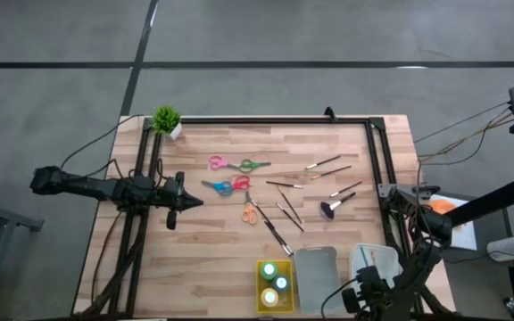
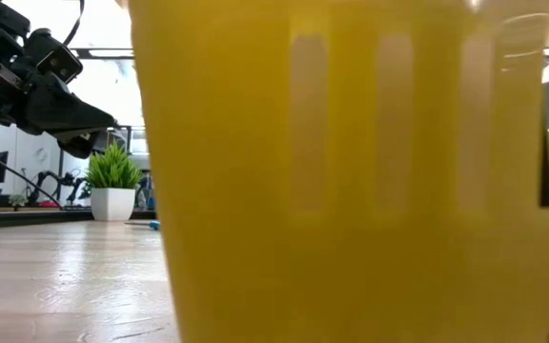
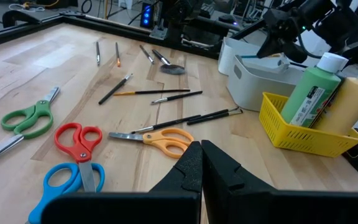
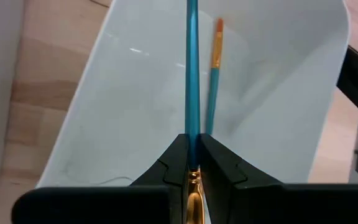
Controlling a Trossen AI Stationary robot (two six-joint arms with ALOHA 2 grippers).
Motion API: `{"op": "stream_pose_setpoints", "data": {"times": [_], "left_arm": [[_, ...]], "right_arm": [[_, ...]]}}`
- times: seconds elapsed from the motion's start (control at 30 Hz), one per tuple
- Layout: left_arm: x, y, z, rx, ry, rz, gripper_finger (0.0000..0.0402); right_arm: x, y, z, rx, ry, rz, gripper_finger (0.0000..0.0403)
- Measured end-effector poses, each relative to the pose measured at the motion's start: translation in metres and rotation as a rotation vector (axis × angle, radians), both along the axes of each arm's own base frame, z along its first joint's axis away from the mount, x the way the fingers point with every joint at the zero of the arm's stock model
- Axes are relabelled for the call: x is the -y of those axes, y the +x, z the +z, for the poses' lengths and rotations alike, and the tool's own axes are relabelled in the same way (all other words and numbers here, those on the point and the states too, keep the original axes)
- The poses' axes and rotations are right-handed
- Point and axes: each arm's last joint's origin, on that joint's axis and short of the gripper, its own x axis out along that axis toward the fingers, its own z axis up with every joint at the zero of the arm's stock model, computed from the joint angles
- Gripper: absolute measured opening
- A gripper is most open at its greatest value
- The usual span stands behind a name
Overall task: Pick & Place Paint Supplies
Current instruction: Put the blue paint brush into the white bin, then put the silver brush into the white bin
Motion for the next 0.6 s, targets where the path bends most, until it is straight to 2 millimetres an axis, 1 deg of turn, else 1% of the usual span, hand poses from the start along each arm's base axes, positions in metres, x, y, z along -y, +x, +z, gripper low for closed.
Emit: {"op": "stream_pose_setpoints", "data": {"times": [0.33,0.4,0.53,0.6], "left_arm": [[0.0,0.0,0.0,0.0,0.0,0.0,0.0],[0.0,0.0,0.0,0.0,0.0,0.0,0.0],[0.0,0.0,0.0,0.0,0.0,0.0,0.0],[0.0,0.0,0.0,0.0,0.0,0.0,0.0]], "right_arm": [[-0.0017,0.0011,0.0035,0.029,0.019,0.003,0.0027],[-0.0015,0.0014,0.0035,0.038,0.015,0.008,0.004],[-0.0018,0.0017,0.0033,0.043,0.017,0.01,0.0084],[-0.0019,0.0017,0.0033,0.043,0.018,0.011,0.0098]]}}
